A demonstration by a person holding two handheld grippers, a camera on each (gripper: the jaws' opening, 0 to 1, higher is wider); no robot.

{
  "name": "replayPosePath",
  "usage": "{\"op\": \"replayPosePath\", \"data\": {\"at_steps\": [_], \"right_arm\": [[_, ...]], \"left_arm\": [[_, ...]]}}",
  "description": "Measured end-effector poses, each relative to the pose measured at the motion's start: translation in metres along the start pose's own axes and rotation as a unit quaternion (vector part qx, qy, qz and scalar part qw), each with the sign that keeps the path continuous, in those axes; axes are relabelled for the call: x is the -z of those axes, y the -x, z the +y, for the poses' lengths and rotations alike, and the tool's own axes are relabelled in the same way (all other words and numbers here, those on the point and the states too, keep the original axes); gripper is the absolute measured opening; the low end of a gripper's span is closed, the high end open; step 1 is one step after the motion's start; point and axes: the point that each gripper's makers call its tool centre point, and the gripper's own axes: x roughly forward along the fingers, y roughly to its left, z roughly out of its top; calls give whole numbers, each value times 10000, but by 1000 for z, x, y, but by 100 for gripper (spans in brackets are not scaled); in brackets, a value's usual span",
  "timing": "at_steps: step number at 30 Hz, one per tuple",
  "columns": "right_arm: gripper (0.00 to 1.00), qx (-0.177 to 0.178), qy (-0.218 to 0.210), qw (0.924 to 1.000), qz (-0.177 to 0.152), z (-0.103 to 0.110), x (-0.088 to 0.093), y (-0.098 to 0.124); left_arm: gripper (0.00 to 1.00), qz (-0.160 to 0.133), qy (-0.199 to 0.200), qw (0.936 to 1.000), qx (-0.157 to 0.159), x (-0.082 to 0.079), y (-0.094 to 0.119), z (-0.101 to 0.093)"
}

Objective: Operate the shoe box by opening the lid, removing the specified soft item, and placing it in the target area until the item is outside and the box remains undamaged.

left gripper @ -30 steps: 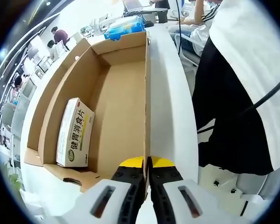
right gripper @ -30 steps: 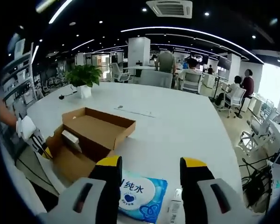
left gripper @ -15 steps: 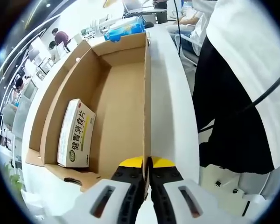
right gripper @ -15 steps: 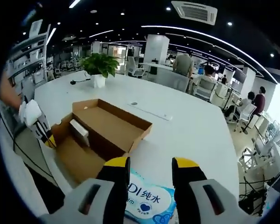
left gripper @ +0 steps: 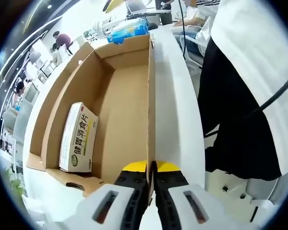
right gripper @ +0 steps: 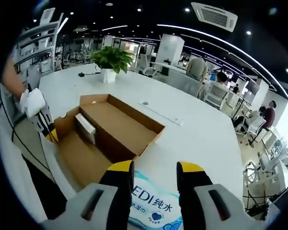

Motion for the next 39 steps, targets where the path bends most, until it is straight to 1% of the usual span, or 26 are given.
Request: {"op": "replayPosePath", "data": {"at_steps": [2,4,6,8,10,11,13,15,17,20,22,23,24,25,27,30,32,35,39], "right_arm": [[35,-101,23,9999,-45,8,-5,-1],[35,-106,84,9999,26,12,-5,-4],[36,-204,210,9995,97,21,-6,-3],[36,-267,281,9992,51,26,-9,-2],[36,-316,269,9991,88,29,-9,-1],[36,-376,327,9987,57,34,-13,2],[36,-450,428,9981,28,39,-15,1],[35,-768,485,9959,2,52,-16,-2],[35,-729,435,9964,16,53,-16,-5],[37,-789,470,9958,12,61,-20,-9],[38,-847,585,9947,4,69,-23,-12],[38,-874,652,9940,19,71,-23,-13],[37,-945,709,9929,110,76,-21,-15],[37,-1076,722,9914,165,83,-21,-14],[38,-1082,634,9921,65,86,-24,-17],[41,-1108,561,9922,133,90,-23,-20],[41,-1101,604,9919,161,92,-22,-21],[41,-1164,635,9908,258,96,-17,-25],[41,-1217,619,9902,293,100,-16,-24]], "left_arm": [[2,21,48,10000,42,-1,0,0],[2,5,28,10000,53,0,0,0],[2,13,36,10000,59,0,0,0],[2,17,43,10000,65,0,0,0],[2,14,51,10000,72,-1,0,0],[2,15,50,10000,78,-1,0,0],[2,4,-3,10000,60,-1,0,-1],[2,2,-8,10000,45,-1,0,-1],[2,0,-7,10000,50,-1,0,-1],[2,-4,-1,10000,57,-1,0,0],[2,-19,-14,10000,32,0,0,0],[2,-24,-22,10000,23,0,0,0],[2,-26,-26,10000,15,0,0,0],[2,-27,-26,10000,16,0,0,0],[2,-23,-1,10000,33,-1,0,0],[2,-20,4,10000,52,0,0,0],[2,-24,0,10000,54,0,0,0],[2,-24,-1,10000,49,-1,1,0],[2,-29,-10,10000,46,-1,1,0]]}}
